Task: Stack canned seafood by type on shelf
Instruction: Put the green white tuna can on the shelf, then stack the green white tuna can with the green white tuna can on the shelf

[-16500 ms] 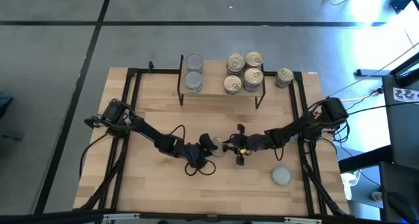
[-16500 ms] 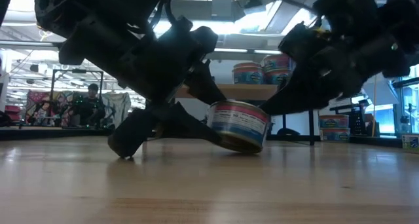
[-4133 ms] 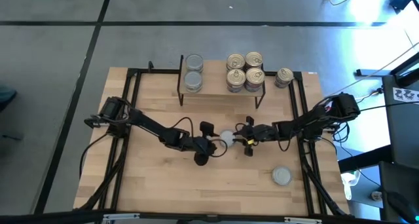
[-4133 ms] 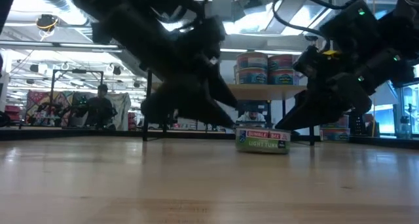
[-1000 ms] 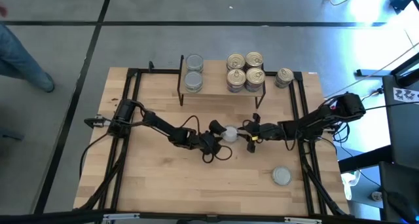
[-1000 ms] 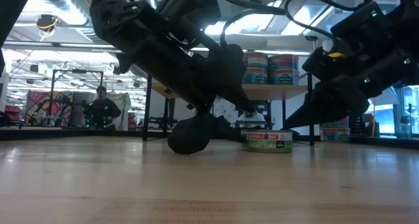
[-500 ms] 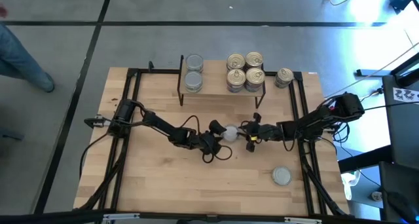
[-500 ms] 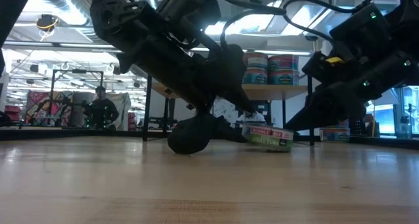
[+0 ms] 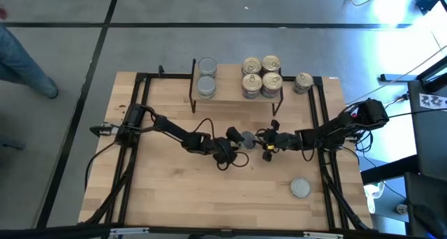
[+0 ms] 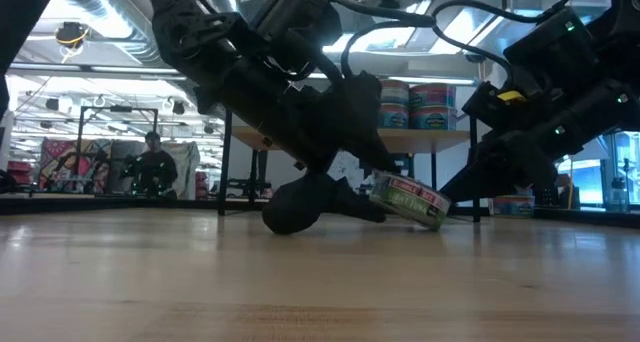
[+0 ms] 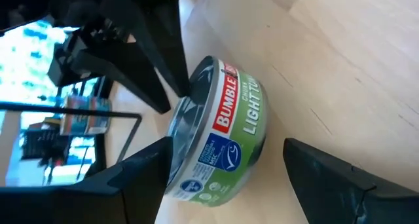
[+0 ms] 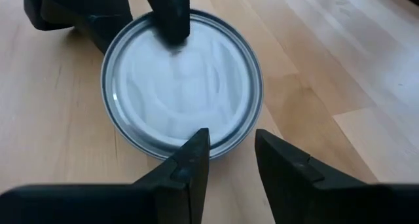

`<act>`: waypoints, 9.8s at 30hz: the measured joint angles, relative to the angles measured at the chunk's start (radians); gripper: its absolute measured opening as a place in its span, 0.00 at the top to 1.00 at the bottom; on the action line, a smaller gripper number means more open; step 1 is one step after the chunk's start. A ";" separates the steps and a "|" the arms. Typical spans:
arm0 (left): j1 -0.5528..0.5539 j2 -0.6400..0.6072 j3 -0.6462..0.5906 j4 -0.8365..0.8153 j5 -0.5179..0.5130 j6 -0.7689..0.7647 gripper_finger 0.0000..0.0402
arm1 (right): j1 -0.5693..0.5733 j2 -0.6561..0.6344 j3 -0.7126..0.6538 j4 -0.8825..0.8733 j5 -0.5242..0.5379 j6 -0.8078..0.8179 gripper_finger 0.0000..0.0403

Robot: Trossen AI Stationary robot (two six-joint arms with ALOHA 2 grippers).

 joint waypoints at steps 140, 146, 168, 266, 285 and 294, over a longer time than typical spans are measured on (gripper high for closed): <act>0.464 -0.059 0.733 -0.981 -0.228 -0.454 0.50 | 0.000 -0.502 0.000 -0.425 0.011 -0.026 0.69; 0.462 -0.059 0.733 -0.981 -0.228 -0.454 0.40 | 0.000 -0.502 0.000 -0.425 0.011 -0.026 0.69; 0.411 -0.097 0.781 -1.067 -0.194 -0.505 0.29 | 0.000 -0.502 0.000 -0.429 0.011 -0.023 0.69; -0.386 -0.249 0.062 -0.422 -0.115 -1.156 0.29 | 0.884 -0.191 0.404 -1.203 -0.309 1.141 0.69; -0.381 -0.249 0.062 -0.420 -0.114 -1.157 0.29 | 0.539 0.033 0.405 -0.819 -0.062 0.648 0.69; -0.375 -0.249 0.062 -0.419 -0.114 -1.135 0.29 | 0.343 0.104 0.401 -0.534 -0.063 0.347 0.69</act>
